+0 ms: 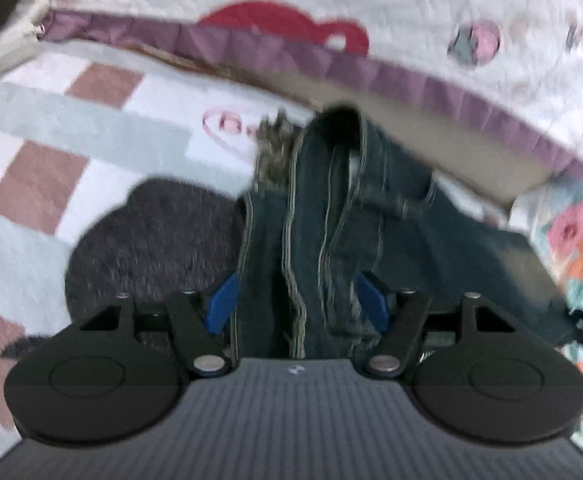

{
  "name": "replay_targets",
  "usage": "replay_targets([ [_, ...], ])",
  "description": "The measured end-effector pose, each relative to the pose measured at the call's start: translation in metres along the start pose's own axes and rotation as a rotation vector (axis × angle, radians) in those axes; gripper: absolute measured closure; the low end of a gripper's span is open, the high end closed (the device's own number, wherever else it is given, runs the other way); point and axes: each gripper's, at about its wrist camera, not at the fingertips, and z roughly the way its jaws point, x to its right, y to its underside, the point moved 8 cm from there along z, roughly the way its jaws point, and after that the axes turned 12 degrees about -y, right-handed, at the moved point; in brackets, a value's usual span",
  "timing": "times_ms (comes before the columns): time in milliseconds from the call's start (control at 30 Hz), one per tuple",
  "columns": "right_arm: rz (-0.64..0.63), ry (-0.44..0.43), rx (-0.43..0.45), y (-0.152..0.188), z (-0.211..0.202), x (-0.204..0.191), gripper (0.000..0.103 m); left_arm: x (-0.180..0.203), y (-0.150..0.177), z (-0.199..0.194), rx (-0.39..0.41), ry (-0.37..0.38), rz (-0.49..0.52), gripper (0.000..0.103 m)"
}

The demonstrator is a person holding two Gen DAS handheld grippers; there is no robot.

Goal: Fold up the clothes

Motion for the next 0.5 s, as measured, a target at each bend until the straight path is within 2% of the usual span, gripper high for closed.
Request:
replay_targets([
  [67,-0.036,0.037,-0.026,-0.001,-0.001,-0.003,0.055,-0.003,-0.006,-0.001,0.003,0.068,-0.044,0.038],
  [133,-0.073,0.074,-0.052,-0.002,-0.002,-0.006,0.055,-0.002,-0.007,0.004,-0.007,0.103,-0.072,0.038],
  [267,-0.145,0.148,-0.103,-0.005,-0.004,-0.013,0.054,0.015,0.000,0.006,-0.028,0.136,-0.016,0.042],
  [300,-0.163,0.167,-0.116,-0.006,-0.004,-0.014,0.051,0.021,0.003,0.006,-0.028,0.147,-0.001,0.053],
  [333,-0.208,0.218,-0.124,-0.009,-0.007,-0.021,0.050,0.025,0.006,0.004,-0.021,0.151,0.013,0.069],
  [367,-0.271,0.292,-0.127,-0.014,-0.013,-0.031,0.050,0.026,0.007,0.003,-0.013,0.145,0.026,0.080],
  [400,-0.334,0.366,-0.130,-0.019,-0.018,-0.042,0.050,0.028,0.009,0.001,-0.006,0.139,0.040,0.096],
  [467,-0.454,0.482,-0.117,-0.030,-0.028,-0.070,0.050,0.028,0.008,-0.006,0.003,0.169,0.033,0.098],
  [500,-0.497,0.453,-0.096,-0.034,-0.025,-0.094,0.050,0.028,0.007,-0.011,0.006,0.191,0.025,0.098],
])
